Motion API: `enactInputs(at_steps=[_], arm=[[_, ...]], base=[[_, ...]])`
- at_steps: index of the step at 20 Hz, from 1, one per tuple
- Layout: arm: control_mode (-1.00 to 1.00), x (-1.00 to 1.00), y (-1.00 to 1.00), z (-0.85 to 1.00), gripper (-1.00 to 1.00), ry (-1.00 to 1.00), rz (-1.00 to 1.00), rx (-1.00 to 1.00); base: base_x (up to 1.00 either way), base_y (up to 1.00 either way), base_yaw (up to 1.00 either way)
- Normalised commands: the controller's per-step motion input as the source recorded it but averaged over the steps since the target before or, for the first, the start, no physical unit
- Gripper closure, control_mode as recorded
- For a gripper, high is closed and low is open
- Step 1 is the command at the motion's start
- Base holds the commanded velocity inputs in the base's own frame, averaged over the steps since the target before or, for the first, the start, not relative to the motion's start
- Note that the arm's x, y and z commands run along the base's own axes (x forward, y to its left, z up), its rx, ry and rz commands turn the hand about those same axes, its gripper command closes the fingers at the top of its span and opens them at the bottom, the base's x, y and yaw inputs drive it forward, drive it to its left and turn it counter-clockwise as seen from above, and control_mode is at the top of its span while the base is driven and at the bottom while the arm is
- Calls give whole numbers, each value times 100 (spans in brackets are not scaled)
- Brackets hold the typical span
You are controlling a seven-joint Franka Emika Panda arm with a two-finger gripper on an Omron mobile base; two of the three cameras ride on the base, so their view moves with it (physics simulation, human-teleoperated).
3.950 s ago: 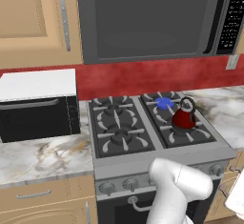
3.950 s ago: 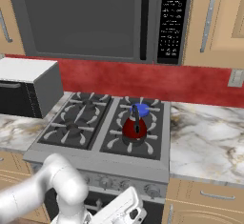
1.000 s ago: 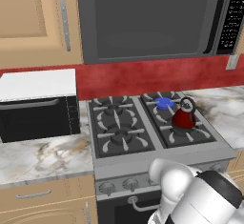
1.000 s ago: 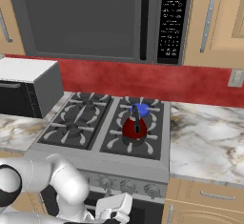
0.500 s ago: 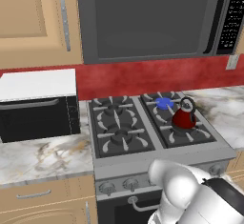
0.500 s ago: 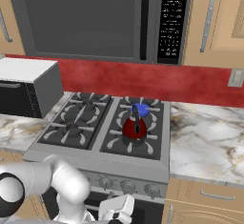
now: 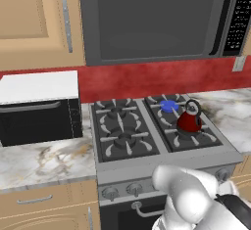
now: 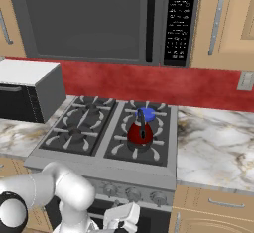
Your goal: Turn off the rear right burner of the stove.
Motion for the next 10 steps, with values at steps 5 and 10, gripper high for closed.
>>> enactInputs(at_steps=[5,10], arm=[[-100,0,-8,-15,-100,0,0,0],[-100,12,-17,-12,-100,0,0,0]], base=[[0,0,0],[0,0,0]])
